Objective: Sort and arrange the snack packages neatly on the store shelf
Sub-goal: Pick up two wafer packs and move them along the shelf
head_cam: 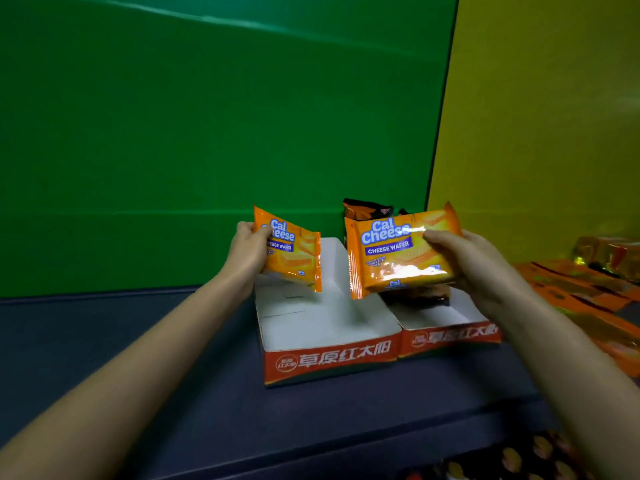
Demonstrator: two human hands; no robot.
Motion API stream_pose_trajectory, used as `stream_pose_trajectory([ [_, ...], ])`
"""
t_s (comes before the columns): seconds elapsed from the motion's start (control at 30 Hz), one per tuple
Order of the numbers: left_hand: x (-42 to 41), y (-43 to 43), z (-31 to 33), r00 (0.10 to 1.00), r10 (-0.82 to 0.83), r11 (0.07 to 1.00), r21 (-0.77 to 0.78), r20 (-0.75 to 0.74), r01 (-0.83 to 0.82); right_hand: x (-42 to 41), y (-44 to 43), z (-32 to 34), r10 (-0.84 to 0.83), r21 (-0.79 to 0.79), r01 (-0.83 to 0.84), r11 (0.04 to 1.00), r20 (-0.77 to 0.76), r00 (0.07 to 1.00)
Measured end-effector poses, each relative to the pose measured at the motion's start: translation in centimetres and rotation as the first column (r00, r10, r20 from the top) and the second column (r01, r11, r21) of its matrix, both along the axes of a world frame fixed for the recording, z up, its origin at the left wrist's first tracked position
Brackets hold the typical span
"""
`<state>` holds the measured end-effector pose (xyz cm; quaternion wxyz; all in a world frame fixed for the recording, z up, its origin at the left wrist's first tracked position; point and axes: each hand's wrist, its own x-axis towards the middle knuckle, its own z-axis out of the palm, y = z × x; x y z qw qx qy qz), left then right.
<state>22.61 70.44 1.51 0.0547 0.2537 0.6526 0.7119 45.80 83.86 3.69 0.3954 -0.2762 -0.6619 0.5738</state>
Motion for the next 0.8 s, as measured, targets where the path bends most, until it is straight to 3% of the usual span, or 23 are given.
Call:
stream_pose_trajectory([
  [0.23,-2.0,3.0,-1.5,0.983,0.056,0.977,-0.194,-0.176,-0.091,-3.4,3.6,-0.3,0.156,0.077,-0.160,0.984,0.062,0.986],
  [0.43,-3.3,4.0,-1.7,0.970,-0.021,0.930,-0.361,-0.242,-0.070,-6.5,4.0,-0.8,0.217,0.116,-0.228,0.967,0.097,0.971],
  [0.6,-4.4,3.7,-0.8,0.912,-0.088,0.825,-0.542,-0.400,-0.158,-8.7,3.7,-0.9,0.196,0.196,-0.224,0.955,0.154,0.968],
  [0.8,-7.0,2.9,0.3,0.877,-0.162,0.777,-0.606,-0.453,-0.169,-9.9,3.4,-1.1,0.228,0.234,-0.270,0.934,0.189,0.955],
])
